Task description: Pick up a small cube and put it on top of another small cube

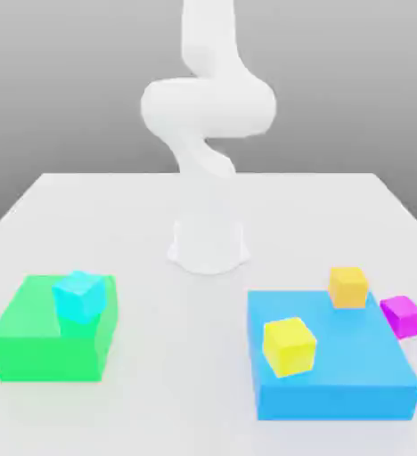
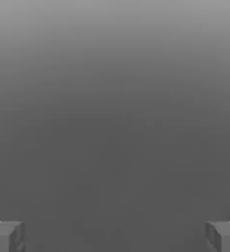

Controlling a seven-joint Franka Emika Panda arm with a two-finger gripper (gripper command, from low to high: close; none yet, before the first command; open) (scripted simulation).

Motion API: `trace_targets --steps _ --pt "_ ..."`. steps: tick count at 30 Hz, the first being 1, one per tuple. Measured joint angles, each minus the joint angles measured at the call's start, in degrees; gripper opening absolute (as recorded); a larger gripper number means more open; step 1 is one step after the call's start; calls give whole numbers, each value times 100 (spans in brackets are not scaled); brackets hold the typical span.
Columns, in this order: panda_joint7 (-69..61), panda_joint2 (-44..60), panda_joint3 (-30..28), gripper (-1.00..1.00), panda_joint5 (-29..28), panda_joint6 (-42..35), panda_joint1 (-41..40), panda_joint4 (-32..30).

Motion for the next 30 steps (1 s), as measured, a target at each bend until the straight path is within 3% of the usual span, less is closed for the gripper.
trace_targets --steps 8,17,22,28,29,30 --pt "-1820 1668 320 0 160 906 1417 -696" --pt "-3658 3506 1062 0 111 1906 2628 -1463" --pt "-4301 4558 1423 0 -445 2458 3320 -1885" --pt "-3856 5812 779 0 -1309 3390 3884 -1752" --pt "-3787 5966 686 -100 -1400 3512 3956 -1721" --pt "-3787 5966 686 -100 -1400 3512 3956 -1721"
